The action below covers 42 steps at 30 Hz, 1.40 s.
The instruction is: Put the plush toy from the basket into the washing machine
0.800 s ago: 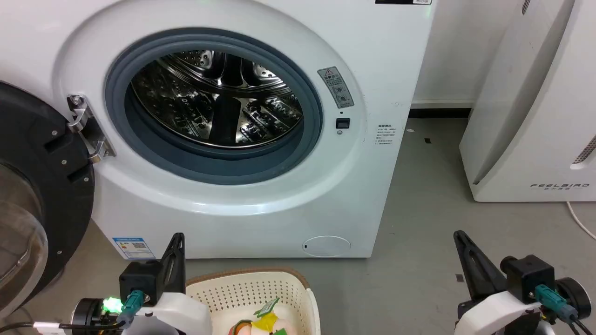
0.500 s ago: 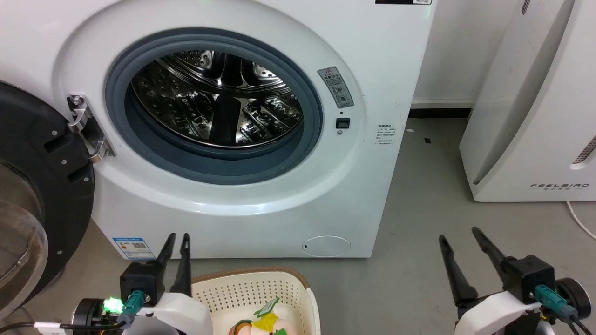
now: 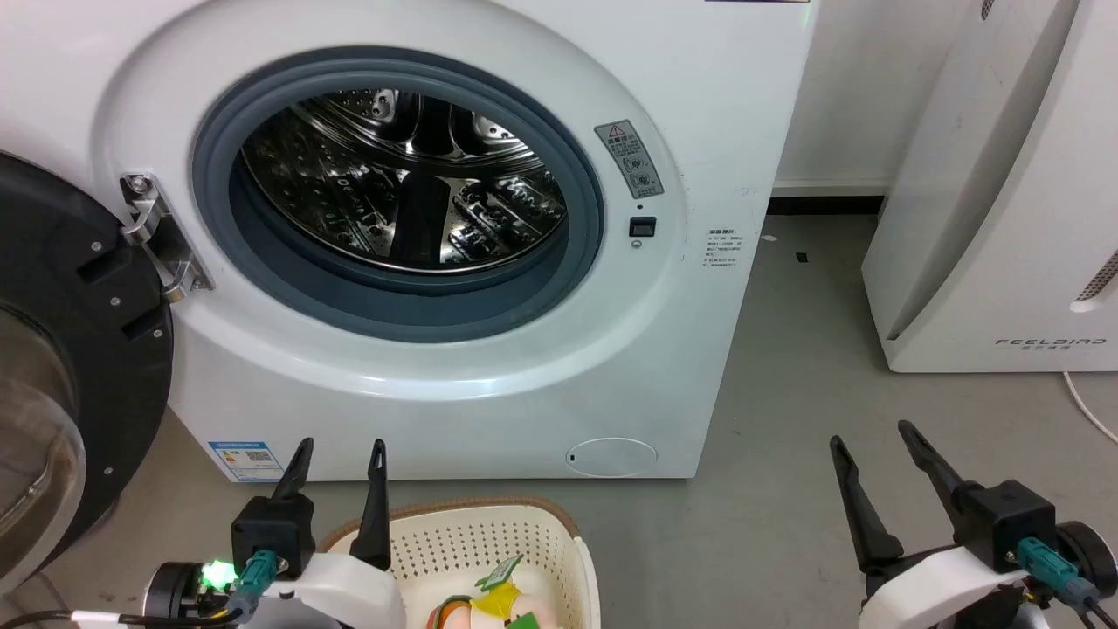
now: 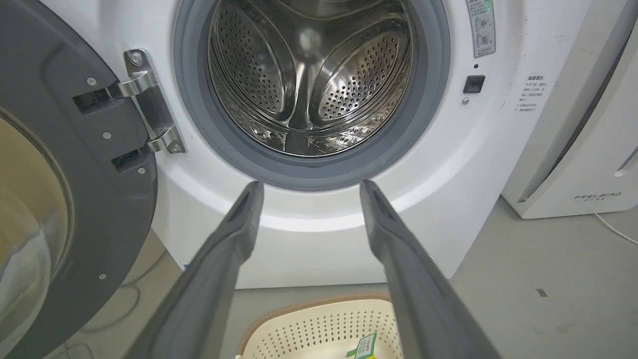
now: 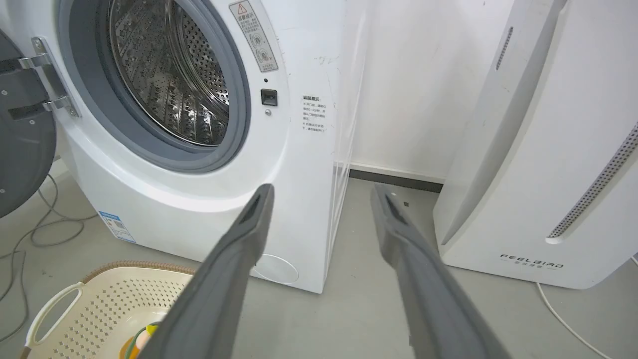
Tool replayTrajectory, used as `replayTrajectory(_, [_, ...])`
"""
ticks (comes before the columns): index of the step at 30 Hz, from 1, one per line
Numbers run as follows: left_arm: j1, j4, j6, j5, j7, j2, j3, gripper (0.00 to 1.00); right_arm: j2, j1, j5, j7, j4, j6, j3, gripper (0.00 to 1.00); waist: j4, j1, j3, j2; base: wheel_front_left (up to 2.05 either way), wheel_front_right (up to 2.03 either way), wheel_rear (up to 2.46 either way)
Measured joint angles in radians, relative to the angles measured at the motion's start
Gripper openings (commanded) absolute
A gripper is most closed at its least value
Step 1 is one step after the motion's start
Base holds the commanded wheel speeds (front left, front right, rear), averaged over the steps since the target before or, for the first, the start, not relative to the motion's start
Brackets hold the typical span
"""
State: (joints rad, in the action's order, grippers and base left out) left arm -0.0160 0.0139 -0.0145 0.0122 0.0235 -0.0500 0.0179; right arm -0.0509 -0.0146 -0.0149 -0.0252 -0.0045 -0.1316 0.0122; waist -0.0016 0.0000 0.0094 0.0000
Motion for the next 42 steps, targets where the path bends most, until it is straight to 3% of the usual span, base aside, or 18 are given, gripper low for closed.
replayTrajectory(18, [0.025,0.098,-0.001,0.035,0.040,0.000,0.033,1.00,0.000,0.000,-0.006,-0.039,-0.012,0.000,0.015,1.00,-0.011,0.0000,0.058,0.0000,0.00,0.00,0.00])
replayTrajectory(42, [0.181,0.389,0.002,0.081,0.082,0.000,0.084,1.00,0.000,0.041,-0.013,-0.089,-0.039,0.000,0.026,1.00,-0.034,0.0001,0.194,0.0000,0.00,0.00,0.00])
